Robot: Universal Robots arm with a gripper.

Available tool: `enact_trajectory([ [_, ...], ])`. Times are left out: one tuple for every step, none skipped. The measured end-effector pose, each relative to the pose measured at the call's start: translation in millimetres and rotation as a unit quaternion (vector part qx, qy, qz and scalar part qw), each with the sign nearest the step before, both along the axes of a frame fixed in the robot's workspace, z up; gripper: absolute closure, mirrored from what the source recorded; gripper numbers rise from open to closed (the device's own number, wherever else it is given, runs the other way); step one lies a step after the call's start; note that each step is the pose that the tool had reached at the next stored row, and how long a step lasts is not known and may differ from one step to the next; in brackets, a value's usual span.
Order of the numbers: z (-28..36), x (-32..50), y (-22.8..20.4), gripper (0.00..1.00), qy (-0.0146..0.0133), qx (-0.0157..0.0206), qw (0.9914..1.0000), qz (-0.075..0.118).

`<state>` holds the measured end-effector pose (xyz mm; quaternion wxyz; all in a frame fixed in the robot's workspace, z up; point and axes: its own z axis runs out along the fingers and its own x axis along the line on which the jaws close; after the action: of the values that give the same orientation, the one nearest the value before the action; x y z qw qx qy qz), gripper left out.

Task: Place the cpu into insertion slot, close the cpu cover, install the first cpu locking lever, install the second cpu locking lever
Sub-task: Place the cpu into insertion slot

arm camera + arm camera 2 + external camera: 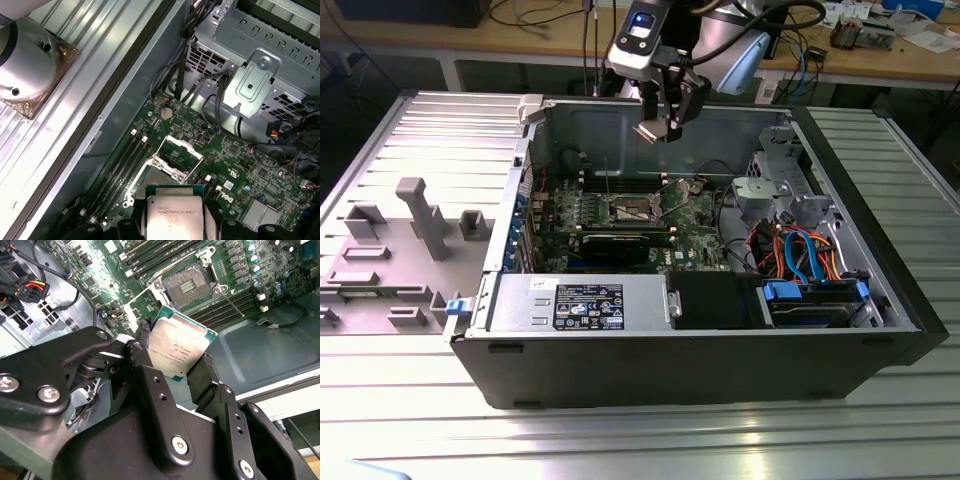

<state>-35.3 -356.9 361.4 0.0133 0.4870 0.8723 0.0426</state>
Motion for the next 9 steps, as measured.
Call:
enact_trajectory([
  [0.0, 0.0, 0.0, 0.45, 0.0, 0.0, 0.99999, -0.004],
  [-0.1, 0.0, 0.0, 0.45, 0.0, 0.0, 0.99997, -0.007],
  [-0.1, 0.0, 0.0, 0.45, 0.0, 0.0, 0.99994, -0.011],
  [-0.1, 0.0, 0.0, 0.45, 0.0, 0.0, 0.99986, -0.017],
  [-0.1, 0.0, 0.0, 0.45, 0.0, 0.0, 0.99982, -0.019],
  [-0.1, 0.0, 0.0, 0.45, 0.0, 0.0, 0.99979, -0.021],
  [-0.1, 0.0, 0.0, 0.45, 0.0, 0.0, 0.99972, -0.024],
  [-0.1, 0.0, 0.0, 0.45, 0.0, 0.0, 0.99966, -0.026],
  [-0.1, 0.0, 0.0, 0.45, 0.0, 0.0, 0.99958, -0.029],
])
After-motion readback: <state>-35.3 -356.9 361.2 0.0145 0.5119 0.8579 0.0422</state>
